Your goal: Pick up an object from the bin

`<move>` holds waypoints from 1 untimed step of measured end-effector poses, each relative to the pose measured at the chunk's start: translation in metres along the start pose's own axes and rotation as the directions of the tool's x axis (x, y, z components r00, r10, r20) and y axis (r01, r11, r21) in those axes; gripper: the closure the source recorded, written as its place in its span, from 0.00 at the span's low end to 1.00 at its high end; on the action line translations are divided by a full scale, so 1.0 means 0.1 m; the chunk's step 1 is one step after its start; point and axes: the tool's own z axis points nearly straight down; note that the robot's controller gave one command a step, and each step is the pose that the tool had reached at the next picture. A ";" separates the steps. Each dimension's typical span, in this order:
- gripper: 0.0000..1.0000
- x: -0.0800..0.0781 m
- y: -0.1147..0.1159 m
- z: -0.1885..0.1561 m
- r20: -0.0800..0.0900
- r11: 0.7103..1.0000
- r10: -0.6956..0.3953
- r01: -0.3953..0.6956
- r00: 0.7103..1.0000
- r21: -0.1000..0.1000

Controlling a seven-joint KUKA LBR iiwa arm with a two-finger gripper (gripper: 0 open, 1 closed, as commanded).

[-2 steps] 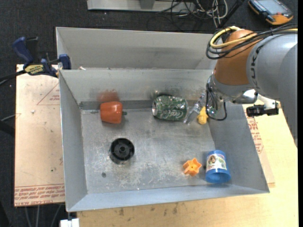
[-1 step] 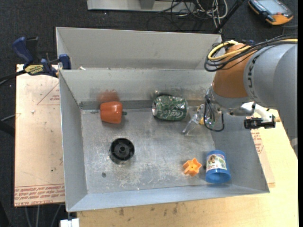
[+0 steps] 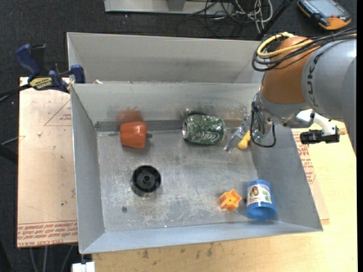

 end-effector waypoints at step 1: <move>1.00 0.22 0.43 -0.08 0.011 0.998 -0.062 0.062 0.998 -0.003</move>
Offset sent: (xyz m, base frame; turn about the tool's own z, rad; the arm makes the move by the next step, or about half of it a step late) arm -0.0036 -0.0430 -0.0606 0.0330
